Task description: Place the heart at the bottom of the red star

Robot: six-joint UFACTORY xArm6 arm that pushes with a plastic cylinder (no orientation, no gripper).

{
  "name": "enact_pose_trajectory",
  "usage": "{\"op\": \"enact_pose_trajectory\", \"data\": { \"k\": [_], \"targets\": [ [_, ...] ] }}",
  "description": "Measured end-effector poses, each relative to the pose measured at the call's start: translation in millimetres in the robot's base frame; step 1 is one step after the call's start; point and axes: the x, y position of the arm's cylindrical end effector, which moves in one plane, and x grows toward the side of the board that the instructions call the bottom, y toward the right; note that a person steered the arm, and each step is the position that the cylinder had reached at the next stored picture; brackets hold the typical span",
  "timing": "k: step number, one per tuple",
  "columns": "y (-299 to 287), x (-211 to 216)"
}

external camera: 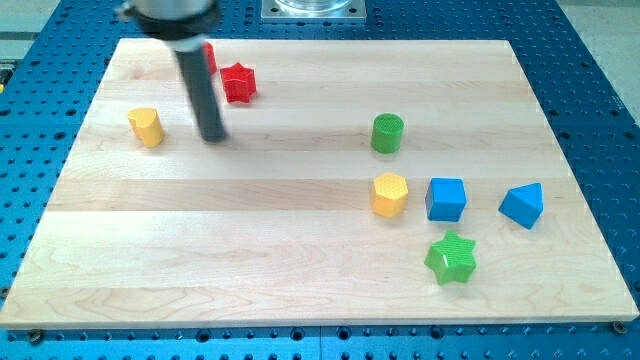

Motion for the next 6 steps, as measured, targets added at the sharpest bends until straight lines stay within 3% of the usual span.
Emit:
{"op": "enact_pose_trajectory", "data": {
  "k": [1, 2, 3, 4, 6],
  "targets": [
    [-6.9, -57.8],
    [-87.2, -76.6],
    [-142.7, -67.8],
    [-138.7, -26.7],
    [-7.8, 21.1]
  ]
}}
